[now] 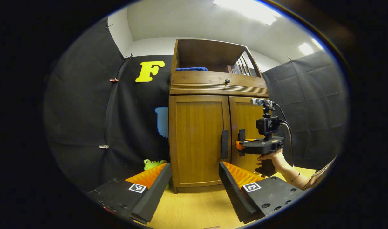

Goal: Open the right door of the double-door shoe cabinet with the right hand, and open the left door with the left hand.

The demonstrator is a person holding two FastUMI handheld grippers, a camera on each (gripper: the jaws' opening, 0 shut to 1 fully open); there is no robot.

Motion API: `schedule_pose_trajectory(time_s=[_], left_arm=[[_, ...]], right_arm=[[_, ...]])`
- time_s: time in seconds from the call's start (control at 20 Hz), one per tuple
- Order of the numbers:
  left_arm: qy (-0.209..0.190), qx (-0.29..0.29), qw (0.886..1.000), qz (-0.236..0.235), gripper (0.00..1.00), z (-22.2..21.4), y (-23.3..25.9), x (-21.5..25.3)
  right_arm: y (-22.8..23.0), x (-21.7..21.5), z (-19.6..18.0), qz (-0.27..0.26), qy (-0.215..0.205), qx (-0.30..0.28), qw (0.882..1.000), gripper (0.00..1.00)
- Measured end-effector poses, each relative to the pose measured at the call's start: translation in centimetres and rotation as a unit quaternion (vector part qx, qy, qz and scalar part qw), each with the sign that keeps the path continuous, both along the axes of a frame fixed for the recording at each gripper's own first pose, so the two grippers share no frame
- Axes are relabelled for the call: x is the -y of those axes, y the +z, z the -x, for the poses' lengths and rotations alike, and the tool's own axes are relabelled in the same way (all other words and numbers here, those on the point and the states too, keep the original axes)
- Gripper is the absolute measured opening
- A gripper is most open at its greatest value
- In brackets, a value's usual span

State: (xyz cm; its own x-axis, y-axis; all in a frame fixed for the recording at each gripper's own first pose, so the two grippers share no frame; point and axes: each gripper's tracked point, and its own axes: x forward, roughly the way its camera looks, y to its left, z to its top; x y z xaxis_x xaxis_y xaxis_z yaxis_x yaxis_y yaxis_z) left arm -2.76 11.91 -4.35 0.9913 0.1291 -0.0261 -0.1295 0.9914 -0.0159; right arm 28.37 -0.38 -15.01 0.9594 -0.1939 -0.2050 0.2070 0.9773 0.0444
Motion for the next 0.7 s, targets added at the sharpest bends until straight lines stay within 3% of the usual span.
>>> schedule_pose_trajectory(time_s=[0.05,0.1,0.2,0.25,0.3,0.4,0.45,0.5,0.7], left_arm=[[0.001,-0.001,1.0,0.0,0.94,0.0,0.0,-0.1],[0.002,-0.003,1.0,0.0,0.94,0.0,-0.2,-0.1],[0.004,-0.009,1.0,0.0,0.94,0.2,-0.2,0.1],[0.004,-0.009,1.0,0.001,0.94,0.2,0.0,0.2],[0.004,-0.008,1.0,0.002,0.94,0.2,0.1,0.4],[0.001,-0.006,1.0,0.007,0.94,0.4,0.5,1.1],[-0.001,-0.004,1.0,0.01,0.96,0.6,0.7,1.4],[-0.004,-0.002,1.0,0.013,0.94,0.6,1.0,2.0],[-0.012,0.001,1.0,0.018,0.94,0.8,1.5,3.9]], right_arm=[[-0.2,0.1,-0.1,0.008,0.003,0.001,1.0,0.37],[0.0,0.1,0.3,0.011,0.008,-0.001,1.0,0.28],[0.0,-0.1,0.9,0.009,0.02,-0.008,1.0,0.33],[0.0,-0.3,1.2,0.007,0.027,-0.013,1.0,0.29],[0.1,-0.5,1.8,0.007,0.034,-0.015,0.999,0.33],[0.5,-0.7,3.1,0.005,0.047,-0.018,0.999,0.29],[0.7,-0.7,4.0,0.006,0.055,-0.018,0.998,0.33],[1.1,-0.6,5.0,0.005,0.063,-0.018,0.998,0.29],[2.4,-0.1,9.4,-0.001,0.085,-0.013,0.996,0.33]])
